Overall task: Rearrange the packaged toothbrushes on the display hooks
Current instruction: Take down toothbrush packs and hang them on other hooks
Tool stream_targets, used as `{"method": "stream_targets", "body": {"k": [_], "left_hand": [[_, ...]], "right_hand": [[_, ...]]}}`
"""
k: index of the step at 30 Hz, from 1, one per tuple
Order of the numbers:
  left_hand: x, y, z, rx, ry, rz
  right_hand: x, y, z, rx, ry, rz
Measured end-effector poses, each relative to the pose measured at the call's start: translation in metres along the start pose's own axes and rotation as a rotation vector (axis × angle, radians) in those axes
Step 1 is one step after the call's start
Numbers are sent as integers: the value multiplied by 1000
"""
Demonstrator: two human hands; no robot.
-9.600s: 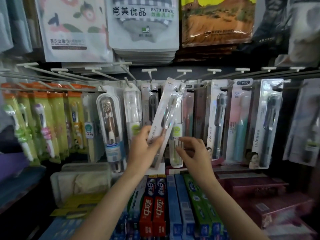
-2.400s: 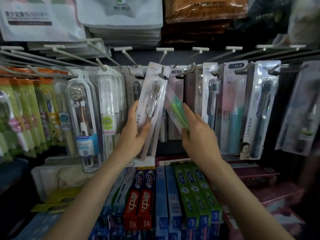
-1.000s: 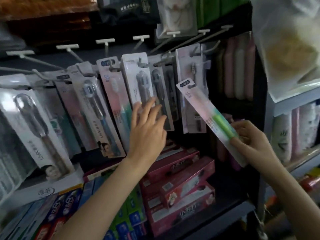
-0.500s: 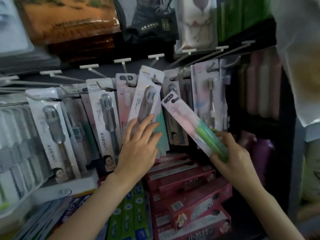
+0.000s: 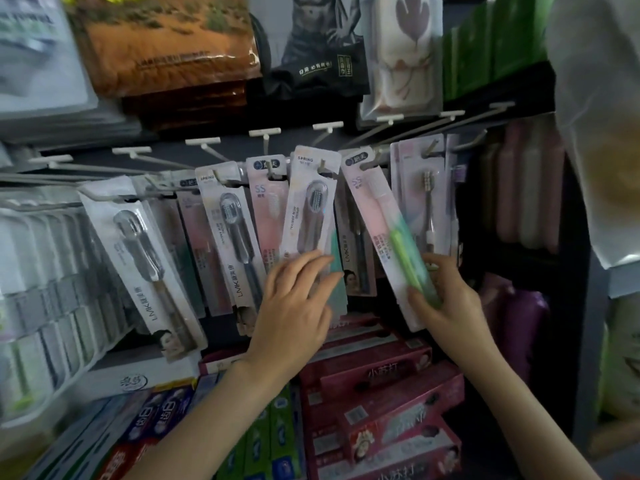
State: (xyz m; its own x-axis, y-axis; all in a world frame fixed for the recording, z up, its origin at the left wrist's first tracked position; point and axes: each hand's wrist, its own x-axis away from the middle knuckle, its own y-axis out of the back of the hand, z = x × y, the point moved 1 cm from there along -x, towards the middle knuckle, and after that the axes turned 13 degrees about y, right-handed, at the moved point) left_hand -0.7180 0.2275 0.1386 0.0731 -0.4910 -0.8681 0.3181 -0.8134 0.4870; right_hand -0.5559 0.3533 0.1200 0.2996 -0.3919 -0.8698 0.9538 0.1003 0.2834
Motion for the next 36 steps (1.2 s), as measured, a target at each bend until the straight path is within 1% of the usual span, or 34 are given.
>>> {"method": "stream_targets", "body": {"k": [4,8,10,12,13,15,17,19,22,25,28,32,36], "left_hand": [[7,1,-14,110,60,1],[14,2,-11,154,132,-47],[19,3,-5,193,212,-46],[21,4,-3,294,301,-23],[21,5,-4,338,322,-15],[18,6,-9,369,305,-24],[14,5,-15,373,281,-21],[10,3,-18,351,296,-12],[4,-1,-17,250,315,-51],[0,-2,-10,253,346,-63],[1,-5,2,220,344,-51],[1,-5,2,216,340,-75],[2,-8,-1,75,316,-48]], "right_hand": [[9,-23,0,-91,-25,110],[14,-36,-8,-74,-54,104],[15,-39,-8,-113,-94,115],[17,-43,-3,-163,-111,139],[18,-45,0,-198,-118,153],[20,-52,8,-254,-120,174],[22,-60,14,-273,-113,177],[23,-67,19,-302,-104,183],[24,-74,22,-383,-120,155],[25,-76,23,-437,-129,144],[25,-76,23,-408,-79,191],[24,-73,21,-374,-77,234],[25,-72,24,-311,-32,261]]}}
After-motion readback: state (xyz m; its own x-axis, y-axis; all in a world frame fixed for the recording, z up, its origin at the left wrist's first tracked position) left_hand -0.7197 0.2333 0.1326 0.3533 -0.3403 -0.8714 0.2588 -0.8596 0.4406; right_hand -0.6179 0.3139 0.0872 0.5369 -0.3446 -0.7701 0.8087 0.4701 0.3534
